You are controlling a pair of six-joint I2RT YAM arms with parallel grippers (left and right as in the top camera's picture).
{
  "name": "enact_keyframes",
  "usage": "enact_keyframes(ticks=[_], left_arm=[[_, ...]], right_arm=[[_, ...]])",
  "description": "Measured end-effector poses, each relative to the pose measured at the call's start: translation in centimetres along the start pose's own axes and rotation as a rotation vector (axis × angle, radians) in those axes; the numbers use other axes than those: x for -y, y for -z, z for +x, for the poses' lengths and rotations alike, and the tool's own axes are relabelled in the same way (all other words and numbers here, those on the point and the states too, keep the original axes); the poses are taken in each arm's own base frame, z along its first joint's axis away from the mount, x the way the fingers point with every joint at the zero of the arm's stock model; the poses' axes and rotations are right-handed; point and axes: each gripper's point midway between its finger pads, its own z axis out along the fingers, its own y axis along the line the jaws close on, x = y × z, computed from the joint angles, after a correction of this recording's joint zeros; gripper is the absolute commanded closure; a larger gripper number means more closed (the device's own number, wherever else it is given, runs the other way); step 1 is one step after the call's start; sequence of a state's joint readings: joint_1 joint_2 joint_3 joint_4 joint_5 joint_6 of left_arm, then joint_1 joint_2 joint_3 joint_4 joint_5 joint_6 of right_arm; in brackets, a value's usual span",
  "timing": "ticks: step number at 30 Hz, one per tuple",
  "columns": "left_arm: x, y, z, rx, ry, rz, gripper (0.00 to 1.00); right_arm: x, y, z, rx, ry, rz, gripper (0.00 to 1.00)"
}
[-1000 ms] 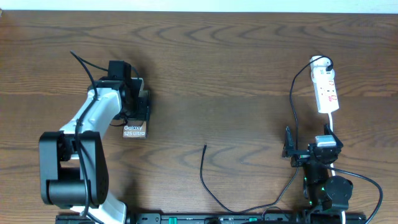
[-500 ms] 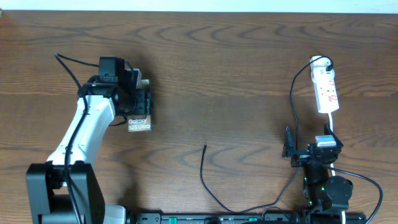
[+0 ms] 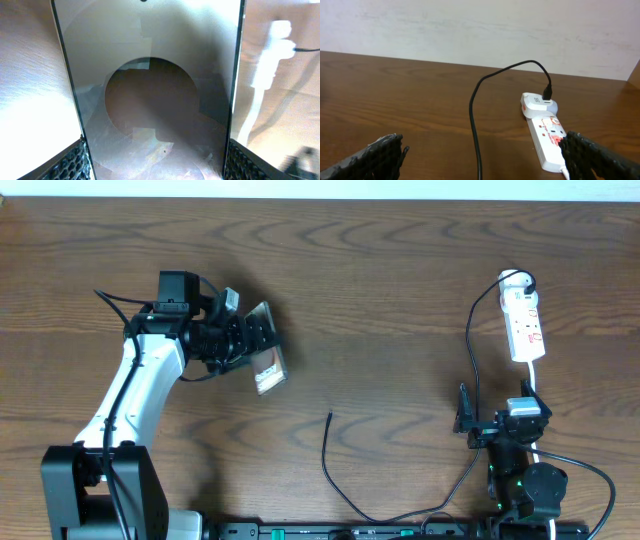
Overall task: Plug charger to phone and switch on socket
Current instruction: 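Lift the phone box with the left gripper and tilt it upright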
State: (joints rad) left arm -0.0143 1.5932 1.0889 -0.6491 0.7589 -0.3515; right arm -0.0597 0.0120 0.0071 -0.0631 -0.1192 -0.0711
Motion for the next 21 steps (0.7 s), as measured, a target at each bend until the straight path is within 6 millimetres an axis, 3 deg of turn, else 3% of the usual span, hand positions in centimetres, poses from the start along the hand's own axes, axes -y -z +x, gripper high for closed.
enact_keyframes(ticks=[10, 21], left_arm=[[5.4, 1.7, 1.6, -0.170, 0.293, 0.331, 0.93], [6.6, 4.5, 1.0, -0.275, 0.582, 0.477, 0.93]], right_arm=[[0.0, 0.0, 0.0, 0.000, 0.000, 0.000, 0.01], [0.0, 0.0, 0.0, 0.000, 0.000, 0.000, 0.01]])
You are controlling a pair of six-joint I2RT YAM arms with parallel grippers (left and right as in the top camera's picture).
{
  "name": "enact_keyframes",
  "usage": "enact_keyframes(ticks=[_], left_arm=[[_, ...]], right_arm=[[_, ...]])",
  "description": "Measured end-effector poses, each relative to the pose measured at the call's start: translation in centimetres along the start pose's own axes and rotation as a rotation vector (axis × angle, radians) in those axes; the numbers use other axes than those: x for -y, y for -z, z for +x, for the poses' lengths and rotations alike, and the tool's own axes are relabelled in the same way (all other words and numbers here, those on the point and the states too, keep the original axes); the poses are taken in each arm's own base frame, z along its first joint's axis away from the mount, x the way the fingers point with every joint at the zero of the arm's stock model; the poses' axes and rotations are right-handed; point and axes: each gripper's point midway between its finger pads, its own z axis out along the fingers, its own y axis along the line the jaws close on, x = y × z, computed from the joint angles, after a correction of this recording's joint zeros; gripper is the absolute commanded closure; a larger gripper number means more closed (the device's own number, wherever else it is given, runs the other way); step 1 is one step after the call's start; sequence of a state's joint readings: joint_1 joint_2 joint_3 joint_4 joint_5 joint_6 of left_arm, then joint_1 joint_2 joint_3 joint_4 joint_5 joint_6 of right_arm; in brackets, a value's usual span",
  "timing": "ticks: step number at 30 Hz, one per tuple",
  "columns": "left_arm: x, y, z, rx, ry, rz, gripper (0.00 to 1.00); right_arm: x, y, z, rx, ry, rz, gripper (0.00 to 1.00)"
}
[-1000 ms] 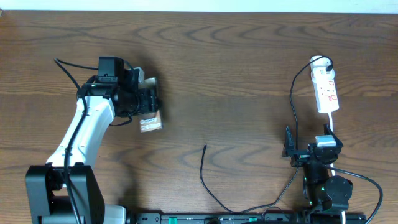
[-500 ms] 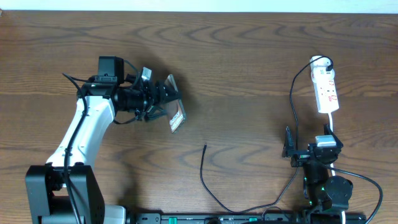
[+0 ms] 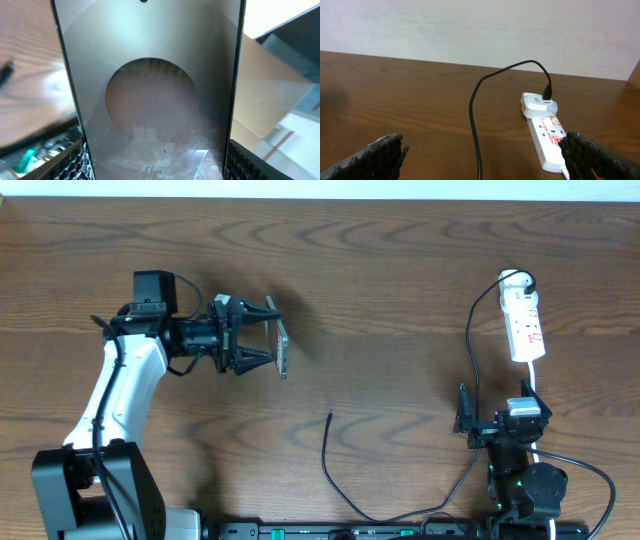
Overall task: Plug charger to phone and switch on socket
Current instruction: 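Lift the phone box with the left gripper and tilt it upright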
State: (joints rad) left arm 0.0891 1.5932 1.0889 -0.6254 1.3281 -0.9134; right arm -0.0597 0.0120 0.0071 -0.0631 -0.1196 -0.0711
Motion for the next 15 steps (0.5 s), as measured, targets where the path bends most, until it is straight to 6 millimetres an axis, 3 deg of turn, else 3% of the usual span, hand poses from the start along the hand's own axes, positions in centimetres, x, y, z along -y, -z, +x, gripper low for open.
enact_keyframes(ticks=[15], left_arm=[[1.4, 1.4, 0.8, -0.076, 0.219, 0.089, 0.93]], right_arm=[[0.0, 0.0, 0.0, 0.000, 0.000, 0.000, 0.01]])
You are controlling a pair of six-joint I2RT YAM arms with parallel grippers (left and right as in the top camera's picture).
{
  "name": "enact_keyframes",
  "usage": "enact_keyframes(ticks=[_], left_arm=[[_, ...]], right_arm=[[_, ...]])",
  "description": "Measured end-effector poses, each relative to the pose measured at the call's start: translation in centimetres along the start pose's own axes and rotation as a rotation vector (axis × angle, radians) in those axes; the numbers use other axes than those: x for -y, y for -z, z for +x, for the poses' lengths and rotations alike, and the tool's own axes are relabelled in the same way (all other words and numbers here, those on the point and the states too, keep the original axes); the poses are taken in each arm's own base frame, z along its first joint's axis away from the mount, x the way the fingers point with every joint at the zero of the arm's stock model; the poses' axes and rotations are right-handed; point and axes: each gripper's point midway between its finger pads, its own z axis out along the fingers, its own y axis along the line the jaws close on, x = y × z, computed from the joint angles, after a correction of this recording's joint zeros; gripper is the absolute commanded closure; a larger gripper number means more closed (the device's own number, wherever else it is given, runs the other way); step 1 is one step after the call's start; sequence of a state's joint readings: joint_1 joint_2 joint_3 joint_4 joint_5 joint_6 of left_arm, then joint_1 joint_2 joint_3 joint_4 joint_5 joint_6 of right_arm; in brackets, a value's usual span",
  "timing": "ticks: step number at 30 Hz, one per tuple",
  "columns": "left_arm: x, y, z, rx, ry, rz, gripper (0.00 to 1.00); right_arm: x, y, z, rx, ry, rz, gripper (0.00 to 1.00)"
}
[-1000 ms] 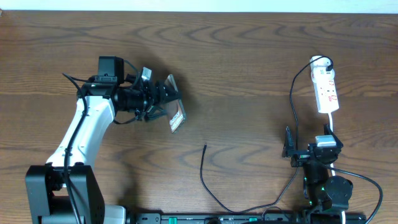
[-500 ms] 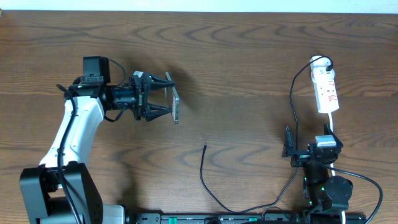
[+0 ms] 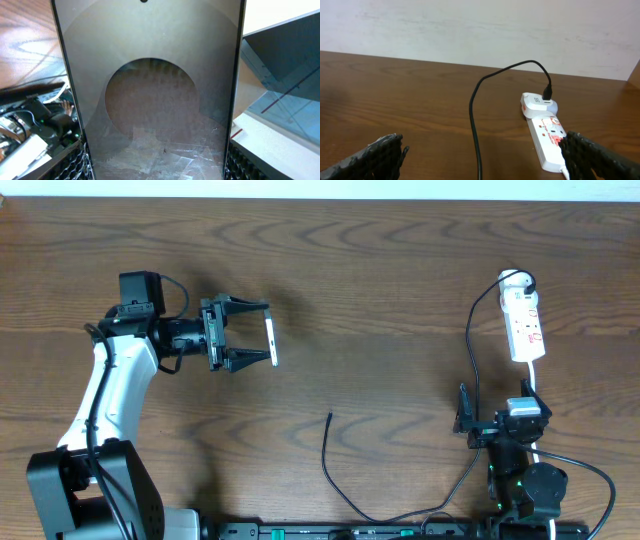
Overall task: Plug charger to phone and switch on socket
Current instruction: 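Lift the phone box with the left gripper and tilt it upright, then move the right gripper from rest toward the held phone box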
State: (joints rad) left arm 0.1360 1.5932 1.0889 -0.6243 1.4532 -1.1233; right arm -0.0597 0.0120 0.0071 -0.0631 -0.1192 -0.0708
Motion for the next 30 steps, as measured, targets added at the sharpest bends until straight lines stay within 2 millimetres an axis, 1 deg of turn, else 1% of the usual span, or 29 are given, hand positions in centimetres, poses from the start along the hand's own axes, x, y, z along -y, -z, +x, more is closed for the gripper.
enact_keyframes(ticks=[12, 20, 30], left_arm=[[0.0, 0.0, 0.0, -0.003, 0.048, 0.001, 0.93], [-0.3, 0.0, -0.8, 0.045, 0.131, -0.014, 0.93], [-0.2, 0.0, -1.1, 0.064, 0.133, -0.017, 0.93]], right_arm=[[0.0, 0.0, 0.0, 0.000, 0.000, 0.000, 0.01], [0.0, 0.0, 0.0, 0.000, 0.000, 0.000, 0.01], [0.0, 0.0, 0.0, 0.000, 0.000, 0.000, 0.01]])
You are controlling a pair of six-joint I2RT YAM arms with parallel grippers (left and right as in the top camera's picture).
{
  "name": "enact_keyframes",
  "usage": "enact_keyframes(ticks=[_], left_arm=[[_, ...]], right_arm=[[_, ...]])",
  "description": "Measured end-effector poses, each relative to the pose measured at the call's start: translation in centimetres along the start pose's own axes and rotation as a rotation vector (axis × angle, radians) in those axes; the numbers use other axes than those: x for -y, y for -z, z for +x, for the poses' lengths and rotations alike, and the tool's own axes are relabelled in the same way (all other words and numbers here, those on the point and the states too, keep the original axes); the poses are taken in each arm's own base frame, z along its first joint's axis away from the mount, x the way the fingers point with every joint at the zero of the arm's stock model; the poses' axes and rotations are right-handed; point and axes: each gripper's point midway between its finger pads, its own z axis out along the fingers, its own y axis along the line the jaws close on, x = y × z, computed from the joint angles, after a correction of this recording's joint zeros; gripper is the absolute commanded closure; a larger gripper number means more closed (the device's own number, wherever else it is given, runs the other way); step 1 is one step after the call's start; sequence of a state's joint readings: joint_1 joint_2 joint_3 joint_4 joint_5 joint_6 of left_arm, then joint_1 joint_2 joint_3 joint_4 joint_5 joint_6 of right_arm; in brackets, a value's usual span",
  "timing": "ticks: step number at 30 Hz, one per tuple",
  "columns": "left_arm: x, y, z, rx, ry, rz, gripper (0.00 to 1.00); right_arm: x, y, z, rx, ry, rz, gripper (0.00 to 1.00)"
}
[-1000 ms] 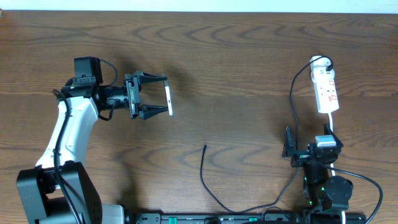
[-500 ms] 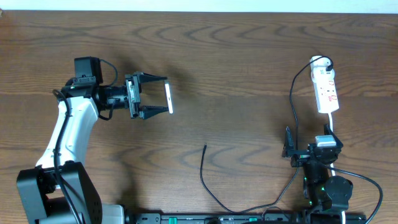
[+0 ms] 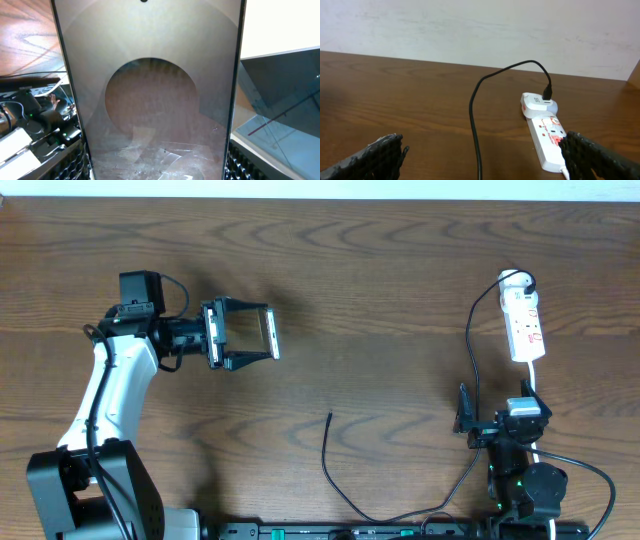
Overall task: Plug charger to phone and switch on socket
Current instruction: 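Move the right gripper from rest toward the held phone box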
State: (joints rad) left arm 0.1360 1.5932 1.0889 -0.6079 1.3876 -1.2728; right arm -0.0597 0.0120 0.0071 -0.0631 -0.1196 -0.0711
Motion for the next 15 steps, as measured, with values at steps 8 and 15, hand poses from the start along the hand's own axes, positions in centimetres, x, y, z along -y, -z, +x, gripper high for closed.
enact_keyframes(ticks=[8, 15], left_arm=[[0.15, 0.00, -0.09, 0.004, -0.008, 0.003, 0.93], [0.15, 0.00, -0.09, 0.004, -0.011, 0.003, 0.92]], right_arm=[[0.01, 0.00, 0.00, 0.000, 0.000, 0.000, 0.01], [0.01, 0.00, 0.00, 0.000, 0.000, 0.000, 0.01]])
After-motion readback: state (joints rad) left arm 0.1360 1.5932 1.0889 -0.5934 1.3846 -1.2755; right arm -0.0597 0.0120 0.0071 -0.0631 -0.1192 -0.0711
